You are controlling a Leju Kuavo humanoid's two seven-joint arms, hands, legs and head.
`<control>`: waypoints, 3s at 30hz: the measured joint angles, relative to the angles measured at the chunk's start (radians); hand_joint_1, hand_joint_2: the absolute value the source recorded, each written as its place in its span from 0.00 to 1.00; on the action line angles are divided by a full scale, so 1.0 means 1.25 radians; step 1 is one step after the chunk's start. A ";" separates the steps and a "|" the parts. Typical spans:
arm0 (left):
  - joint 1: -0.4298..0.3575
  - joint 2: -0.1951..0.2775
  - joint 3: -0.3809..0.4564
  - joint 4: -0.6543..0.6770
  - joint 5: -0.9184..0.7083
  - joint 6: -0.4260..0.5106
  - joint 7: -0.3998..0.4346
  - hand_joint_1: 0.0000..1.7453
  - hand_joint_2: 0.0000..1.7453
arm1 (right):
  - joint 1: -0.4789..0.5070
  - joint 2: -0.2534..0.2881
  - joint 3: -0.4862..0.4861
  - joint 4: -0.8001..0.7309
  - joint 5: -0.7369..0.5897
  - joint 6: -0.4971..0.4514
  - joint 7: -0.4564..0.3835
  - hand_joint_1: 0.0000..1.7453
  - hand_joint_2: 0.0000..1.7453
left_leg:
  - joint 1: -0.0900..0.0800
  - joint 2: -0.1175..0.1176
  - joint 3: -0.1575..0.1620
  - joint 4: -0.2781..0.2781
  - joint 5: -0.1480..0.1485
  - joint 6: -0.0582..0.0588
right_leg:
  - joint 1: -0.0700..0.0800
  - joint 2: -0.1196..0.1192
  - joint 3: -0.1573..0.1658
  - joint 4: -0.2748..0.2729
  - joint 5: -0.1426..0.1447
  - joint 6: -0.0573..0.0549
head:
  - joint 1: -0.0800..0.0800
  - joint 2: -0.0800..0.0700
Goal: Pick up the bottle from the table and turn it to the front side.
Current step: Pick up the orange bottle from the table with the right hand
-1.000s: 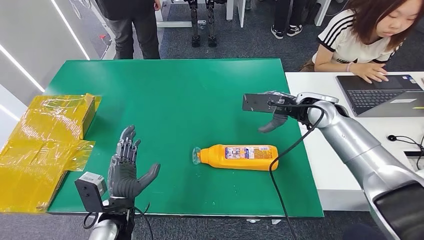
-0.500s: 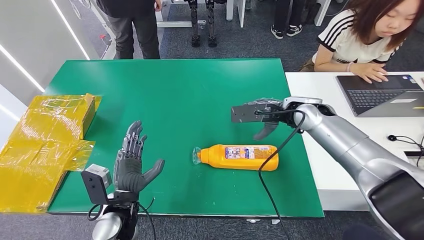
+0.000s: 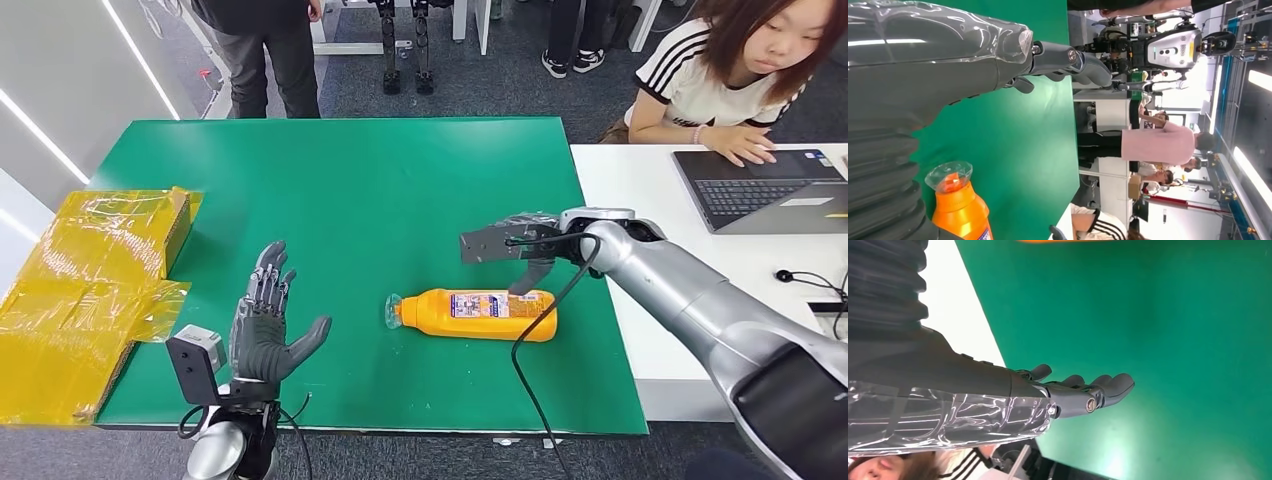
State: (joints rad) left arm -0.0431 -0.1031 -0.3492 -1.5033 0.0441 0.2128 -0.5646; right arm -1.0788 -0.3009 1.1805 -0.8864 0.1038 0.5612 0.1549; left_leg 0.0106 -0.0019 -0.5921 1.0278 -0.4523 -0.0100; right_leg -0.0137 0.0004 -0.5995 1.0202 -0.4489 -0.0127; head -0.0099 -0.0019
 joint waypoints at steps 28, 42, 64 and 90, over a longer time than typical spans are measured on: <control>0.003 -0.014 -0.016 0.022 0.045 -0.026 0.019 0.00 1.00 | 0.061 0.028 0.152 0.011 0.030 0.092 -0.029 0.00 1.00 | 0.000 0.000 0.000 0.000 0.000 0.000 | 0.000 0.000 0.000 0.000 0.000 0.000 | 0.000 0.000; 0.027 -0.019 -0.016 0.023 0.056 -0.032 0.029 0.00 1.00 | 0.053 0.008 0.243 -0.041 0.156 0.050 -0.022 0.97 1.00 | 0.000 0.001 0.002 0.000 0.000 0.000 | 0.000 0.001 0.001 0.000 0.000 0.000 | 0.000 0.000; 0.071 -0.029 -0.014 0.017 0.043 -0.038 0.032 0.00 1.00 | 0.072 -0.013 0.247 -0.019 0.145 -0.015 -0.064 1.00 1.00 | 0.000 0.000 0.006 0.001 0.000 0.001 | 0.000 0.000 0.006 -0.001 0.000 0.001 | 0.000 0.000; 0.114 0.002 0.031 -0.089 -0.037 -0.056 0.037 0.00 1.00 | 0.984 0.114 -0.829 -0.453 -0.044 -0.367 -0.449 1.00 1.00 | 0.003 -0.008 0.007 0.000 -0.007 0.001 | 0.005 -0.008 0.013 -0.007 -0.006 0.003 | 0.000 0.000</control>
State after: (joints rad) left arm 0.0991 -0.1005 -0.3101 -1.6140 -0.0025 0.1430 -0.5179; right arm 0.1518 -0.1587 0.1437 -1.4530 0.0485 0.1028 -0.4061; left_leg 0.0150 -0.0121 -0.5840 1.0277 -0.4606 -0.0081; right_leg -0.0080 -0.0094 -0.5831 1.0117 -0.4563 -0.0086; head -0.0098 -0.0019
